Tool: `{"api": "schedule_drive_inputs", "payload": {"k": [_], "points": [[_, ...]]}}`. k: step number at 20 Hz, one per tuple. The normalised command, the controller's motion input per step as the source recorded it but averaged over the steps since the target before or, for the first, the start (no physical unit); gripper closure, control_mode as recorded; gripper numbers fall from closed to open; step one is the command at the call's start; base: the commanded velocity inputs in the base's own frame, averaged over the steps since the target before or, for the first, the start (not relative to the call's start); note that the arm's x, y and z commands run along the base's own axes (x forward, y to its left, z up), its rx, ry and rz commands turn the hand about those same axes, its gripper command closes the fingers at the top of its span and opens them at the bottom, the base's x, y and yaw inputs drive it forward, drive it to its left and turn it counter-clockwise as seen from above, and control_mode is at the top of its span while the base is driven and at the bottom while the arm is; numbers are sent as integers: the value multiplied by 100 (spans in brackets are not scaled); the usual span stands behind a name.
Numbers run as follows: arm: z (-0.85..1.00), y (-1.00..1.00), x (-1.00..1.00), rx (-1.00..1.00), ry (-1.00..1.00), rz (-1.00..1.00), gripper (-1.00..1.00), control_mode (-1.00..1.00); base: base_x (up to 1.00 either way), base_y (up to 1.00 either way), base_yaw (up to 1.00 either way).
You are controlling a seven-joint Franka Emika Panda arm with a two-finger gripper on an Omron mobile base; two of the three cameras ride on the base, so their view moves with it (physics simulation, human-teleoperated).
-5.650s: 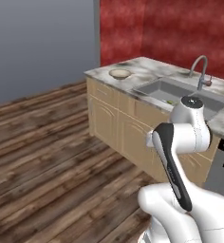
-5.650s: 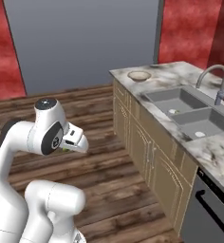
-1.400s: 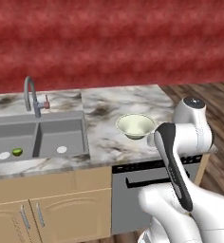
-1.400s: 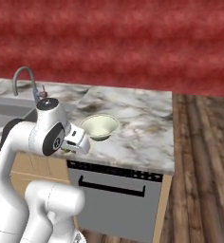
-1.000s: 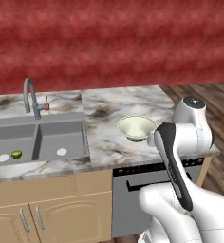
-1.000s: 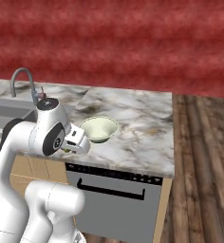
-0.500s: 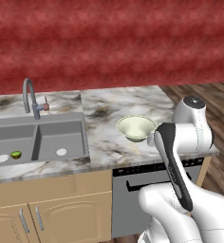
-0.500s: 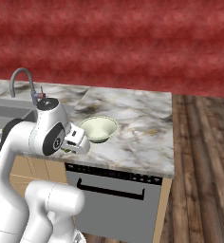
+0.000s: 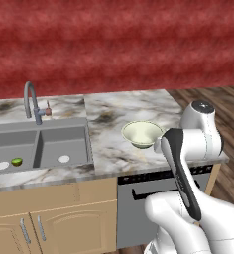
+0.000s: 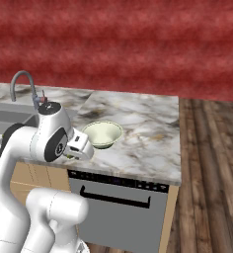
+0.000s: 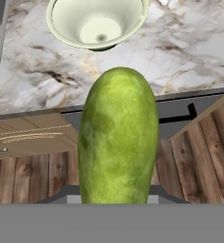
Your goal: Pick the mangos from the cabinet and place them in one bowl. Pick the kiwi from the sink and place it in the other bowl.
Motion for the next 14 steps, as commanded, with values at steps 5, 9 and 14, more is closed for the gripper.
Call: {"api": "schedule_drive_inputs", "payload": {"k": [5,9,14], "points": [[33,0,14,-7,0,1,100,-100,0,0,0],[32,-1,47,-4,4,0,100,-100,0,0,0],[34,0,69,2,10,0,100,-100,0,0,0]]}}
